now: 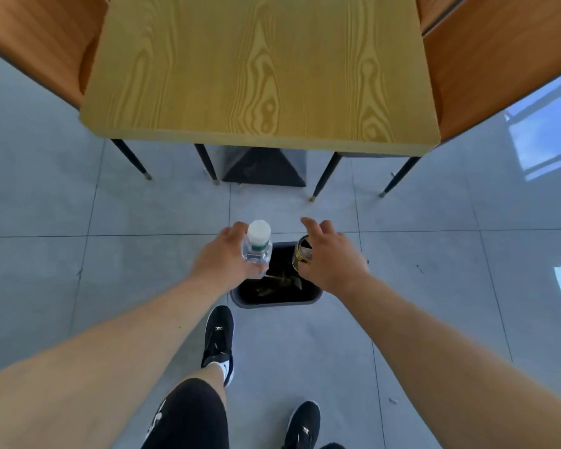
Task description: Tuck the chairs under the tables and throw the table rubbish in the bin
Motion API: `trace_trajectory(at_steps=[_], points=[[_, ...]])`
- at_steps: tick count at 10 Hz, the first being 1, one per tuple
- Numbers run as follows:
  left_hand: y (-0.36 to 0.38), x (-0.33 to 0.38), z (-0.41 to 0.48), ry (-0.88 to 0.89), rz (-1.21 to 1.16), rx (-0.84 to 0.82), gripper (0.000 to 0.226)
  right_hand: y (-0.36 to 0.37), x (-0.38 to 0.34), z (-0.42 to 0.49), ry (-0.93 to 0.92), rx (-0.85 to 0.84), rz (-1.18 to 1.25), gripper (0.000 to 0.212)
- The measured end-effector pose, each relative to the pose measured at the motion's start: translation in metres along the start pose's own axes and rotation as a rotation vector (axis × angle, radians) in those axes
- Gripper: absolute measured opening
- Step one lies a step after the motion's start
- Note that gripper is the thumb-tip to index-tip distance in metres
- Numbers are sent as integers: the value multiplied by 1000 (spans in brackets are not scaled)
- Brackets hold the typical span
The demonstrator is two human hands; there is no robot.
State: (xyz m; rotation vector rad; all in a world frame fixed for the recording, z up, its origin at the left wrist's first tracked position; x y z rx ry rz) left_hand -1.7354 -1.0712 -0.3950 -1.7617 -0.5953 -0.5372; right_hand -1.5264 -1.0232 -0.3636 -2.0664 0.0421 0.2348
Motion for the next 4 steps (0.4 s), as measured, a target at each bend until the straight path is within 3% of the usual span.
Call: trace_trajectory(at_steps=[2,4], points=[[34,-25,2,4,47,-13,86,35,15,11,25,-18,10,86],[7,0,-3,8,154,32,96,-8,19,1,20,58,-34,90]])
Point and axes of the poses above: each hand's wrist, its own z-axis towards the middle knuckle, its own y-axis out of the palm, x = y × z, the point moved 10 cm from there along z, towards the middle knuckle, and after that the axes turned 13 degrees about y, right-handed, at the moved point
